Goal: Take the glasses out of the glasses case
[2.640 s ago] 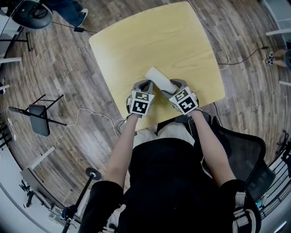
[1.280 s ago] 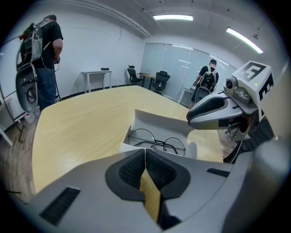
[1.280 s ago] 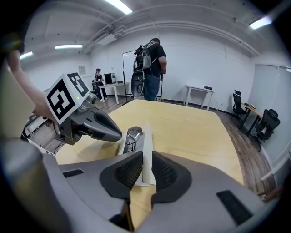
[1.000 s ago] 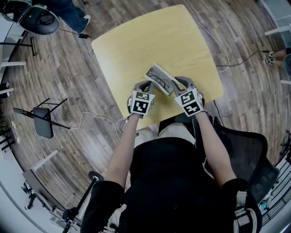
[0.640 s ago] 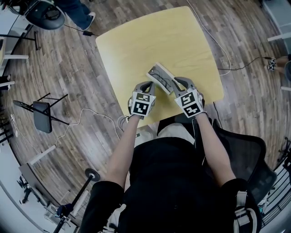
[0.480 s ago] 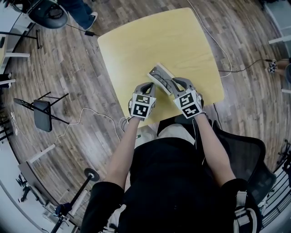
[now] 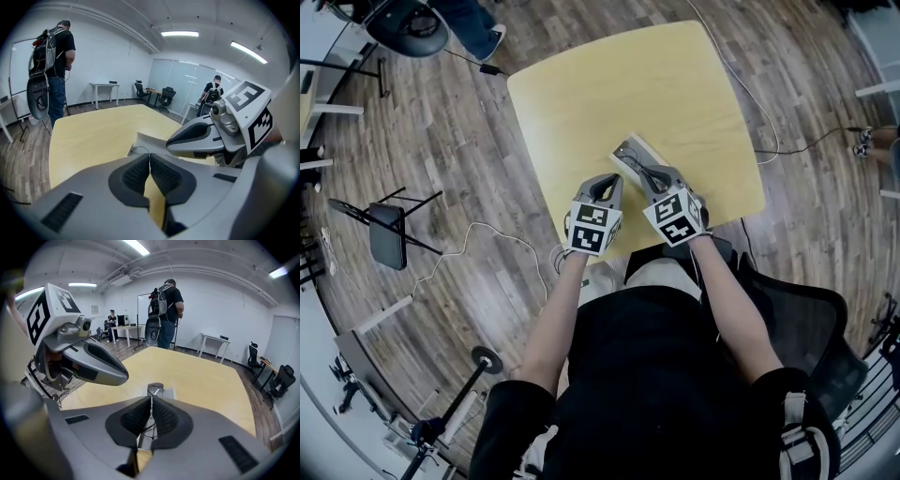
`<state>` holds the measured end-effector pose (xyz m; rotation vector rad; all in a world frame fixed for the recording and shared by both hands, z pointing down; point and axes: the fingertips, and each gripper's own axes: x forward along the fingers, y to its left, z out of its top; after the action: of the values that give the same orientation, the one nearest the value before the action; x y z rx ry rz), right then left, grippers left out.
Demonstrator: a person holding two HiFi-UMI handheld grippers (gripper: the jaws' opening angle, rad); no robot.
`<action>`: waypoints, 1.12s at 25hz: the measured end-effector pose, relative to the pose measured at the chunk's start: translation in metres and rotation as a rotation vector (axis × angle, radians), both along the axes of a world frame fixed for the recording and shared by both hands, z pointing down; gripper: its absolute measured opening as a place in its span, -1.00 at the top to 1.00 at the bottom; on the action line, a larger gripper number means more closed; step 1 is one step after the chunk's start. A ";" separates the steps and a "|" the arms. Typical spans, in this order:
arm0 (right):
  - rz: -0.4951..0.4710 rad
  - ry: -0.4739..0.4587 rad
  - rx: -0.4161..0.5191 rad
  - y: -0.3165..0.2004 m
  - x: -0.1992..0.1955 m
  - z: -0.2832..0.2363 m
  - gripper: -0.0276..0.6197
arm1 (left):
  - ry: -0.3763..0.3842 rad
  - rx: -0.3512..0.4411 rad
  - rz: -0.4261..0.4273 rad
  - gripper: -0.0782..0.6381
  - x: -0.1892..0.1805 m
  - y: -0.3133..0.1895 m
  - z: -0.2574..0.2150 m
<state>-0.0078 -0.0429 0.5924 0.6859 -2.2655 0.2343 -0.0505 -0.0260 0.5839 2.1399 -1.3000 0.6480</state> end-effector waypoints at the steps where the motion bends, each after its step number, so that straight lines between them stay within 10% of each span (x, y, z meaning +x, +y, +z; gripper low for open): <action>1: 0.002 0.006 -0.010 0.000 -0.003 0.004 0.83 | 0.001 0.000 -0.001 0.71 -0.002 0.001 0.000; 28: 0.027 0.166 -0.142 -0.028 -0.016 0.056 0.69 | 0.007 -0.026 -0.017 0.71 -0.024 0.009 0.014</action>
<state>-0.0235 -0.0706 0.6484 0.6373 -2.0613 0.3350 -0.0749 -0.0173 0.5977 2.1059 -1.2979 0.6468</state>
